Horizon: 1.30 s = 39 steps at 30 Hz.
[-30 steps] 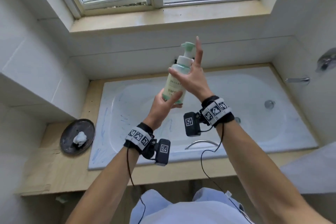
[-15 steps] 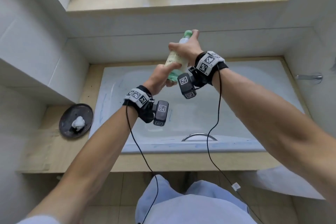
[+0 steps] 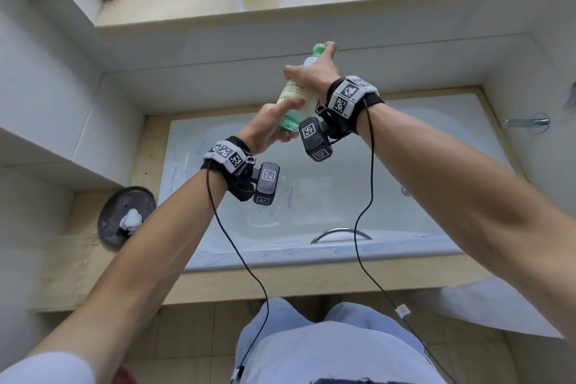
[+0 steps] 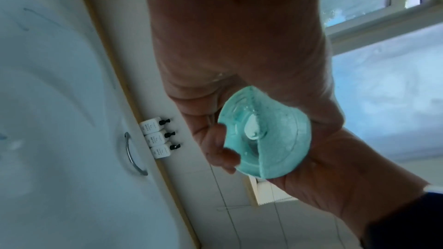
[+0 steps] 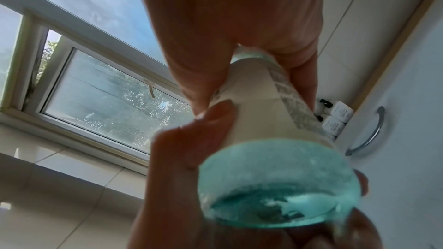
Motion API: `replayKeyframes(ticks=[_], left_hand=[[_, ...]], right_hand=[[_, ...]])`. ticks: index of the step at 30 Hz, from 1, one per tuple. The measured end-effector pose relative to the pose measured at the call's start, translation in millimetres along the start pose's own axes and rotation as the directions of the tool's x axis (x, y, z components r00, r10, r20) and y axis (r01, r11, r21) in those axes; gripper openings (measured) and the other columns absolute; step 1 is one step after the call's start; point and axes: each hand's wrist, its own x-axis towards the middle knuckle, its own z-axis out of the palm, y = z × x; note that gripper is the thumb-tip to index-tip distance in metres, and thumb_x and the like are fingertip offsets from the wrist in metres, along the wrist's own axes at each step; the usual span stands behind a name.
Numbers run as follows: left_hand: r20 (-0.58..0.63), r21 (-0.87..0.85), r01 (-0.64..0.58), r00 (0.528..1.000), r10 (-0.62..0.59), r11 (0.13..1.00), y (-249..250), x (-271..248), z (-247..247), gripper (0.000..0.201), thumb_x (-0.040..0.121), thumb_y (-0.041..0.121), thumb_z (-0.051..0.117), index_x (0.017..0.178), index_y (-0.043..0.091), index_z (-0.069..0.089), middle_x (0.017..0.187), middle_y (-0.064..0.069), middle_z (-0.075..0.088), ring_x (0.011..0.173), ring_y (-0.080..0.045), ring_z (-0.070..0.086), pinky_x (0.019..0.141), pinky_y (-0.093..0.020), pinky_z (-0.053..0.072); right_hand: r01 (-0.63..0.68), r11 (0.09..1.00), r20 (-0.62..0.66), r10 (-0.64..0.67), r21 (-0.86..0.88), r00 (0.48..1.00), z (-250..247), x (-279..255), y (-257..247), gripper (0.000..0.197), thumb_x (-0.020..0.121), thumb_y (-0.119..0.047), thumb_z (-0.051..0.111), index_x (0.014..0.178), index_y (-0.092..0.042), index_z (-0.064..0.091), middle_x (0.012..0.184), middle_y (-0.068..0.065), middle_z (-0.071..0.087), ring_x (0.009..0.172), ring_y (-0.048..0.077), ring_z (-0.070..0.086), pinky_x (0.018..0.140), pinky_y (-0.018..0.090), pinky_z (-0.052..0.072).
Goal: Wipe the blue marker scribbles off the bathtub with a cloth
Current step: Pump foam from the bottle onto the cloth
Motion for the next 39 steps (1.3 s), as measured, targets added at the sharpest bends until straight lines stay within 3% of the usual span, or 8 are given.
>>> replayKeyframes(ticks=[3, 7, 13, 16, 21, 26, 34, 39], left_hand=[[0.059, 0.118, 0.002, 0.998, -0.009, 0.993, 16.4, -2.8, 2.3, 0.036, 0.093, 0.035, 0.065, 0.111, 0.004, 0.062, 0.085, -0.005, 0.073, 0.067, -0.019, 0.067, 0.059, -0.026, 0.052], [0.08, 0.369, -0.062, 0.996, 0.035, 0.927, 29.4, 2.6, 7.0, 0.048, 0.083, 0.037, 0.078, 0.115, 0.003, 0.065, 0.101, -0.011, 0.076, 0.087, -0.028, 0.074, 0.075, -0.036, 0.059], [0.049, 0.653, -0.162, 0.984, 0.172, 0.74, 28.3, 15.6, 20.8, 0.05, 0.072, 0.055, 0.076, 0.087, 0.008, 0.072, 0.075, -0.008, 0.075, 0.064, -0.021, 0.073, 0.054, -0.033, 0.058], [0.055, 0.683, -0.176, 0.98, 0.19, 0.709, 22.9, 23.9, 26.5, 0.04, 0.075, 0.054, 0.074, 0.076, 0.015, 0.069, 0.066, -0.011, 0.073, 0.047, -0.018, 0.064, 0.044, -0.026, 0.049], [0.041, 0.657, -0.161, 0.983, 0.178, 0.736, 10.6, 37.4, 29.0, 0.037, 0.08, 0.045, 0.079, 0.07, 0.012, 0.066, 0.06, -0.012, 0.068, 0.04, -0.014, 0.054, 0.039, -0.023, 0.041], [0.049, 0.655, -0.132, 0.99, 0.133, 0.744, 1.1, 38.4, 26.4, 0.038, 0.079, 0.046, 0.078, 0.067, 0.012, 0.065, 0.056, -0.011, 0.063, 0.04, -0.016, 0.05, 0.039, -0.023, 0.039], [0.035, 0.627, -0.141, 0.988, 0.153, 0.766, -1.4, 37.2, 22.5, 0.045, 0.074, 0.052, 0.079, 0.079, 0.009, 0.068, 0.076, -0.023, 0.07, 0.05, -0.02, 0.057, 0.047, -0.032, 0.047], [0.042, 0.683, -0.143, 0.987, 0.157, 0.716, 9.6, 25.4, 18.4, 0.059, 0.074, 0.061, 0.075, 0.096, 0.007, 0.065, 0.082, -0.015, 0.071, 0.06, -0.022, 0.065, 0.056, -0.037, 0.056]], right_hand=[[0.045, 0.999, 0.018, -0.045, 0.009, 0.999, -12.0, -0.3, -4.2, 0.091, 0.063, -0.035, 0.075, 0.133, -0.035, 0.017, 0.105, 0.006, 0.059, 0.081, 0.026, 0.072, 0.072, 0.042, 0.064], [0.149, 0.987, 0.004, -0.149, -0.064, 0.989, -26.5, 4.9, -6.0, 0.09, 0.072, -0.027, 0.078, 0.139, -0.033, 0.019, 0.103, 0.002, 0.059, 0.08, 0.02, 0.07, 0.066, 0.034, 0.063], [0.093, 0.978, 0.048, -0.086, -0.186, 0.995, -35.3, 18.6, 3.1, 0.083, 0.074, -0.027, 0.079, 0.136, -0.029, 0.024, 0.1, 0.003, 0.059, 0.075, 0.02, 0.07, 0.056, 0.031, 0.058], [-0.002, 0.98, 0.012, 0.005, -0.198, 1.0, -37.8, 27.1, 12.1, 0.088, 0.072, -0.029, 0.081, 0.138, -0.024, 0.023, 0.104, 0.003, 0.058, 0.075, 0.019, 0.069, 0.054, 0.029, 0.056], [-0.1, 0.96, 0.007, 0.106, -0.26, 0.994, -39.8, 40.4, 26.2, 0.121, 0.067, -0.037, 0.077, 0.155, -0.022, -0.005, 0.097, 0.002, 0.06, 0.081, 0.023, 0.068, 0.075, 0.038, 0.061], [-0.144, 0.956, 0.007, 0.151, -0.256, 0.988, -35.2, 44.6, 42.8, 0.1, 0.061, -0.044, 0.074, 0.138, -0.019, 0.014, 0.11, 0.008, 0.061, 0.084, 0.027, 0.067, 0.082, 0.041, 0.06], [-0.016, 0.965, 0.053, 0.031, -0.262, 0.998, -34.4, 42.6, 30.6, 0.095, 0.07, -0.036, 0.076, 0.141, -0.022, 0.014, 0.092, 0.003, 0.06, 0.073, 0.023, 0.07, 0.07, 0.037, 0.062], [0.068, 0.97, 0.063, -0.055, -0.234, 0.997, -40.0, 30.5, 15.2, 0.084, 0.075, -0.032, 0.076, 0.136, -0.024, 0.019, 0.097, 0.003, 0.058, 0.071, 0.02, 0.068, 0.056, 0.03, 0.055]])
